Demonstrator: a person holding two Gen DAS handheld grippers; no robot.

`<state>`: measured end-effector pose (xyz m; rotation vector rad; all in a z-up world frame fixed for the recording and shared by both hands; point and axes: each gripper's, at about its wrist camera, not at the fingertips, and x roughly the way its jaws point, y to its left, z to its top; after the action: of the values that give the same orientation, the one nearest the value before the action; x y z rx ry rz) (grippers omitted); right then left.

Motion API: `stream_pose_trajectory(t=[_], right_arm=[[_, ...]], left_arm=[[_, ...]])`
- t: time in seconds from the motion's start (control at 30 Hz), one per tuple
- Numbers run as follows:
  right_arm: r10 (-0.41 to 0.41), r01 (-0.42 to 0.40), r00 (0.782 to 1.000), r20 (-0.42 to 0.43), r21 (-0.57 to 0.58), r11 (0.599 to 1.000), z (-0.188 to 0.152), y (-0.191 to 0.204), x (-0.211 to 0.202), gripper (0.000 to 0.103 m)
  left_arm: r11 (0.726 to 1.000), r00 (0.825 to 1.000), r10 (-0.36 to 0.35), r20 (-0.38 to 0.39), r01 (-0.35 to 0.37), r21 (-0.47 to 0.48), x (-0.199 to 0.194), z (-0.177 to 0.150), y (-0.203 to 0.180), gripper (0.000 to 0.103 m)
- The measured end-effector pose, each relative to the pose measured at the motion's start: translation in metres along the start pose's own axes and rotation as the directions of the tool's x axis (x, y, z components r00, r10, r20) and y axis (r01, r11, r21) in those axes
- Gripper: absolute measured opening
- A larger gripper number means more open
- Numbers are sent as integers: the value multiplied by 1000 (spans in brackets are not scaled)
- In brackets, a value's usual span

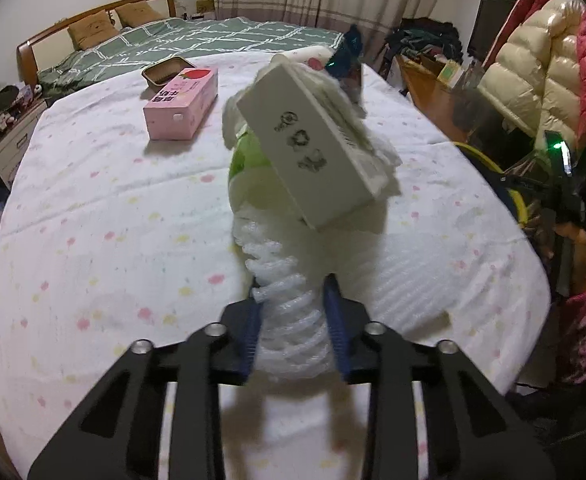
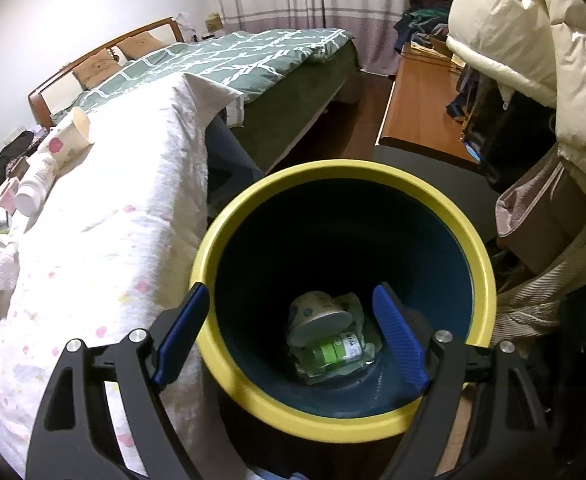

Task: Collect trash
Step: 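Grasp the white foam net with the left gripper and drop it into the bin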

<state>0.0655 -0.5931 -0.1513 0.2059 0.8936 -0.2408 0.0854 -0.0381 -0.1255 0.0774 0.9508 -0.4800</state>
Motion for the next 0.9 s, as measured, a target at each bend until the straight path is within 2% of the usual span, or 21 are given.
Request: stream_pose_trajectory(t=[0.23,0.37,0.47,0.6,0.77,0.9], right_arm=[[16,-16,1000,15,1,1000,-3,1,-9,80],[7,-7,999,47,1,1000,-4,0,-21,80],[-3,3,997,74,0,1000,-5,0,-34,80],[-14,13,993,116,6,1000,-11,-5,-58,80],[-57,57,985,166,4,998,-20,-16,-86,80],[-89,86,976,199,26,996,-24,-32,-107,81]], left_arm=[[998,999,-38,-10,38,50,-39,-29,-25,19],[995,999,-29,30,27,91,-63,-29,-47,19],[992,996,-32,85,21,121,-78,-16,-65,19],[986,990,-9,138,-15,167,-79,13,-87,19],[973,981,-48,190,2,232,-74,49,-121,19],[963,975,-88,205,30,269,-55,81,-149,19]])
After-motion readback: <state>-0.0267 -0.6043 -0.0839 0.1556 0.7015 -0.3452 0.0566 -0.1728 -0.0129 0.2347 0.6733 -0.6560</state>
